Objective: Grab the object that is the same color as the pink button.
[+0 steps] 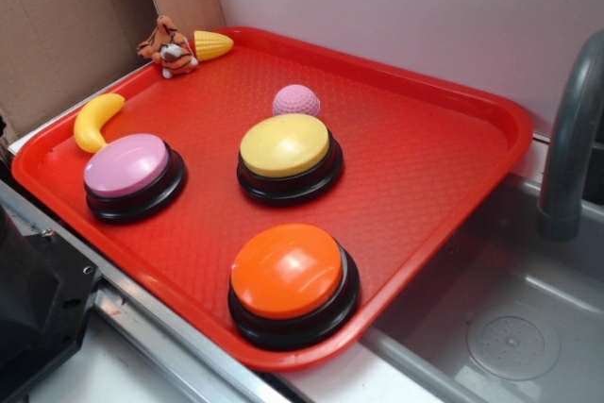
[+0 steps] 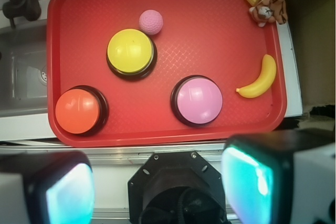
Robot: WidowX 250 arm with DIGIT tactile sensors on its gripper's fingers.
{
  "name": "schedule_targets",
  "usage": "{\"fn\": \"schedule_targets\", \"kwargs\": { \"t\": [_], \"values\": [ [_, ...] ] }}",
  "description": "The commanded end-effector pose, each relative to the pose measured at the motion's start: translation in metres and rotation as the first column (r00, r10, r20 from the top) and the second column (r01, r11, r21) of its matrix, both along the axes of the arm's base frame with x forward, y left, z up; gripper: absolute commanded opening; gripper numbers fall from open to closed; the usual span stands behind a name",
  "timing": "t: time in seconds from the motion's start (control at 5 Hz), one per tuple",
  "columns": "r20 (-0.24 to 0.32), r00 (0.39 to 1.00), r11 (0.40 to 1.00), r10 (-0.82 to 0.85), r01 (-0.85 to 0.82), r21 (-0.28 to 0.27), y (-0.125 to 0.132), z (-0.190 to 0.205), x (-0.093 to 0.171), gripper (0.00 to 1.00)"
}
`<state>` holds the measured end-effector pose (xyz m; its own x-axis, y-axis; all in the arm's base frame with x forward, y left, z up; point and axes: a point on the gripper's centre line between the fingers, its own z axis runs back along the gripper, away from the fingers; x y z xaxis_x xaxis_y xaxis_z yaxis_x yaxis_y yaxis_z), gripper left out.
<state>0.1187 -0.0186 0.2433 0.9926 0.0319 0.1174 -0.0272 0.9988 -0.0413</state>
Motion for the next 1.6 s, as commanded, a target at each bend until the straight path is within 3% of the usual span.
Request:
{"fn": "schedule_targets", "kwargs": {
  "t": [0.0, 0.4, 1.0, 1.2, 1.4],
  "values": [
    [0.000, 1.000, 1.000, 0.000, 0.000, 0.000, 0.000, 0.000, 0.000, 1.00],
    [0.062, 0.995, 0.997, 0.073, -0.072, -0.024, 0.013, -0.012, 0.035, 1.00],
    [0.107, 0.929, 0.933, 0.355, -0.359, 0.014, 0.020, -0.052, 0.096, 1.00],
    [0.113, 0.890, 0.895, 0.442, -0.446, 0.015, 0.019, -0.071, 0.115, 1.00],
    [0.066, 0.836, 0.838, 0.545, -0.543, -0.048, 0.020, -0.091, 0.127, 1.00]
  ]
}}
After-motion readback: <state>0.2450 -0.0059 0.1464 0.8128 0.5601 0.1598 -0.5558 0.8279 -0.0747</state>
